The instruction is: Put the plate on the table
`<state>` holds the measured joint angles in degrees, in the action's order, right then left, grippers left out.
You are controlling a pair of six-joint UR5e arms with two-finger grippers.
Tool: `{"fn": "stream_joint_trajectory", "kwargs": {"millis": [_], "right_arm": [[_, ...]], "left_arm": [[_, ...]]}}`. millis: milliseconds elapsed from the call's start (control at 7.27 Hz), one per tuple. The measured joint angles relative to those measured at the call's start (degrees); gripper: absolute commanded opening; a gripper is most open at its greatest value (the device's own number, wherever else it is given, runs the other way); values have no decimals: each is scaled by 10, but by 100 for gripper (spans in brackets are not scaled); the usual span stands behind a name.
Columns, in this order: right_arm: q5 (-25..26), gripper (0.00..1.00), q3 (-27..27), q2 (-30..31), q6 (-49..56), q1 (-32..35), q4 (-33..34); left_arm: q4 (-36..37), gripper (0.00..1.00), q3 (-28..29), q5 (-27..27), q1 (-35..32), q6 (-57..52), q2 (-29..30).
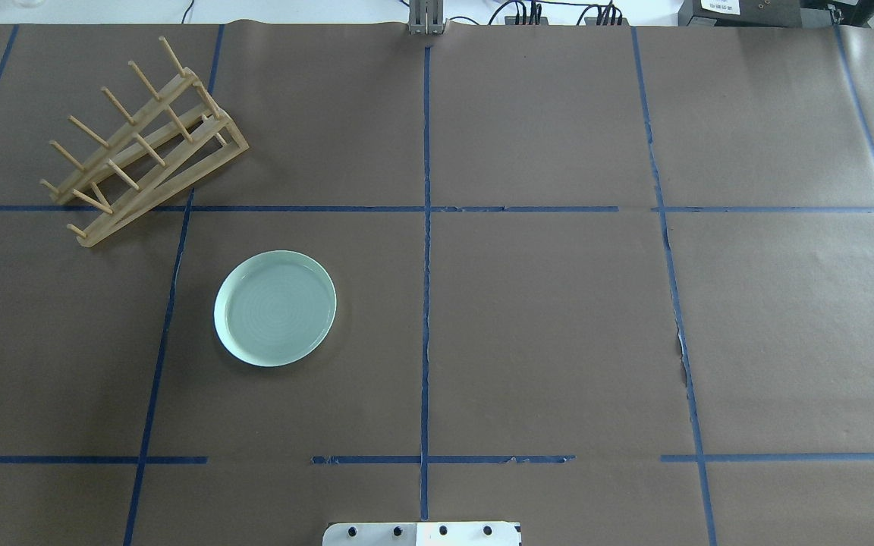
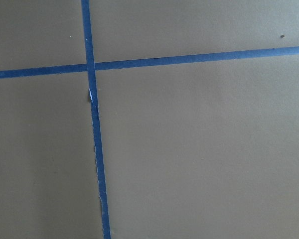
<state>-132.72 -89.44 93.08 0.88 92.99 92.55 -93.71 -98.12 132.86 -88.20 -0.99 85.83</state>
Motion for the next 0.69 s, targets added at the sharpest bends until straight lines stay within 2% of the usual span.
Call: {"fn": "stream_joint_trajectory", "kwargs": {"millis": [275, 688], "right_arm": [[0, 100, 0, 0, 0, 0, 0], [0, 100, 0, 0, 0, 0, 0]], "left_arm": [[0, 100, 13, 40, -2, 3, -19], [-1, 100, 12, 54, -3, 2, -23]]}}
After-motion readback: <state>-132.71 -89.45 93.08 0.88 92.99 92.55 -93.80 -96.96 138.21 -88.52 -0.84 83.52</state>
